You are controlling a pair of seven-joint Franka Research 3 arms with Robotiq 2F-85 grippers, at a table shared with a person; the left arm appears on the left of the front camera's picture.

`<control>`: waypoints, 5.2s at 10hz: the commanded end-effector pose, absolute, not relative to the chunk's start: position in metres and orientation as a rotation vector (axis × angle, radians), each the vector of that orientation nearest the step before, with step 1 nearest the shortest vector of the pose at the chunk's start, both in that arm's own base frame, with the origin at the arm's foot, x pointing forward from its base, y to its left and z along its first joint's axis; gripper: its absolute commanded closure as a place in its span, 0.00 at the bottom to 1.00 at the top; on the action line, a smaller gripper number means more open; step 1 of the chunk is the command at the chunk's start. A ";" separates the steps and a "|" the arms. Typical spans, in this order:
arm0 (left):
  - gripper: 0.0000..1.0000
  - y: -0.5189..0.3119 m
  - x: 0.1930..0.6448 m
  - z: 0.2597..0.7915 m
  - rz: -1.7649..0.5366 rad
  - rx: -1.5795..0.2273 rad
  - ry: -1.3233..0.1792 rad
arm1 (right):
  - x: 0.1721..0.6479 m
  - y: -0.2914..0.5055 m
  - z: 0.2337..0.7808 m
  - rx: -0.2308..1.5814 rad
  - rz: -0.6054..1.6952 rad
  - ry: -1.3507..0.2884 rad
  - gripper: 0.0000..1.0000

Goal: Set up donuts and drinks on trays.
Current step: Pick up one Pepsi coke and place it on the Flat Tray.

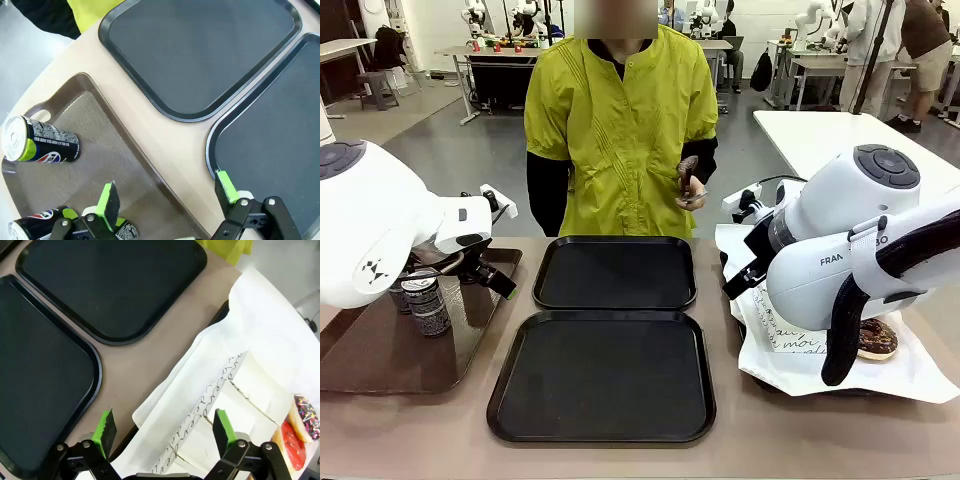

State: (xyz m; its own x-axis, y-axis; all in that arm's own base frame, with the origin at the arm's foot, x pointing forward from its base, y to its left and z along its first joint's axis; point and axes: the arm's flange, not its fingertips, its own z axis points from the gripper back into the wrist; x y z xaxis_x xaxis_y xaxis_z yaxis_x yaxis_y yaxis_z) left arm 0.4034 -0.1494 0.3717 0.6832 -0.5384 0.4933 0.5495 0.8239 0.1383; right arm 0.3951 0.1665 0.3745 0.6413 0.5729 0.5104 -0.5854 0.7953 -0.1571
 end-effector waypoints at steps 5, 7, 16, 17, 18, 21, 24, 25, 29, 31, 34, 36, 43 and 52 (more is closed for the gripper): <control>0.00 -0.150 0.403 0.372 -0.610 -0.021 -0.547 | 0.395 0.167 0.375 0.023 0.660 -0.574 0.00; 0.00 -0.150 0.403 0.372 -0.610 -0.021 -0.547 | 0.395 0.167 0.375 0.023 0.660 -0.574 0.00; 0.00 -0.110 0.250 0.408 -0.774 0.072 -0.412 | 0.231 0.105 0.412 -0.065 0.744 -0.462 0.00; 0.00 -0.104 0.232 0.413 -0.784 0.033 -0.406 | 0.206 0.094 0.413 -0.056 0.749 -0.442 0.00; 0.00 -0.100 0.214 0.418 -0.786 0.009 -0.409 | 0.182 0.088 0.412 -0.050 0.773 -0.421 0.00; 0.00 -0.092 0.205 0.411 -0.661 0.130 -0.482 | 0.176 0.078 0.403 -0.214 0.739 -0.463 0.00; 0.00 -0.150 0.290 0.509 -0.763 0.003 -0.391 | 0.251 0.129 0.538 -0.109 0.752 -0.416 0.00; 0.00 -0.144 0.283 0.520 -0.734 0.029 -0.410 | 0.264 0.112 0.533 0.285 0.626 -0.425 0.00; 0.00 -0.044 0.302 0.492 -0.385 -0.930 -0.403 | 0.281 0.005 0.464 1.236 0.225 -0.403 0.00; 0.00 -0.003 0.302 0.461 -0.223 -1.107 -0.356 | 0.285 -0.033 0.431 1.314 0.059 -0.357 0.00; 0.00 0.051 0.291 0.430 -0.057 -1.169 -0.290 | 0.275 -0.091 0.403 1.298 -0.099 -0.327 0.00; 0.00 0.077 0.278 0.427 0.004 -1.106 -0.243 | 0.261 -0.120 0.403 1.262 -0.145 -0.351 0.00; 0.00 0.119 0.287 0.442 0.056 -1.075 -0.254 | 0.260 -0.168 0.428 1.232 -0.177 -0.387 0.00; 0.00 0.118 0.286 0.441 0.058 -1.066 -0.241 | 0.260 -0.168 0.428 1.232 -0.177 -0.387 0.00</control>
State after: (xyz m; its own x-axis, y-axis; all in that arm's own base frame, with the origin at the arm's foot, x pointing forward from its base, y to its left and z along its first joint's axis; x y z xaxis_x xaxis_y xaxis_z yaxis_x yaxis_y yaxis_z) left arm 0.2864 0.1181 0.4410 0.9725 0.1622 0.1673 0.0691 0.4850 -0.8718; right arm 0.2585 -0.1675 0.4272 0.9245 -0.3368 0.1786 -0.0620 0.3292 0.9422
